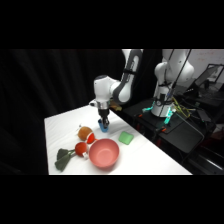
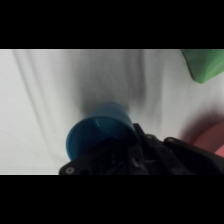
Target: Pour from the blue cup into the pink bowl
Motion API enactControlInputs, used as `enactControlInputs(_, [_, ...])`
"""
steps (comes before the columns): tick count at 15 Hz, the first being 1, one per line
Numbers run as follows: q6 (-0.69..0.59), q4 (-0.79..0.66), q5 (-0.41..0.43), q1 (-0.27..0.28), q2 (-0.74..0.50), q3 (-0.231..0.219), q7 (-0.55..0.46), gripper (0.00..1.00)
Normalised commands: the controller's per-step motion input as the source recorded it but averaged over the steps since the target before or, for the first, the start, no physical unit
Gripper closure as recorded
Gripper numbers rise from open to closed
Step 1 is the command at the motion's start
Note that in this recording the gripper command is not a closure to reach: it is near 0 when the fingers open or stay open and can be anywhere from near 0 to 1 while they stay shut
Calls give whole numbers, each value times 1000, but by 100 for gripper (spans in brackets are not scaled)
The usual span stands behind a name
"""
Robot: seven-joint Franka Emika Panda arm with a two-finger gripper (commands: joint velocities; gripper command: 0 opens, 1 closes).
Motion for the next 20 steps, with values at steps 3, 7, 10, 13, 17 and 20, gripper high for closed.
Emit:
enactControlInputs(3, [146,53,91,-63,84,95,80,15])
enactControlInputs(7, [83,6,-24,46,-3,-22,173,0])
enactControlInputs(10, [-55,2,-144,142,-66,-115,226,0])
enactControlInputs(13, [-243,11,-212,171,-206,-169,235,0])
enactControlInputs(17, [-390,-11,-184,104,-440,-148,186,0])
enactControlInputs(20, [-557,60,-154,10,-577,-93,127,0])
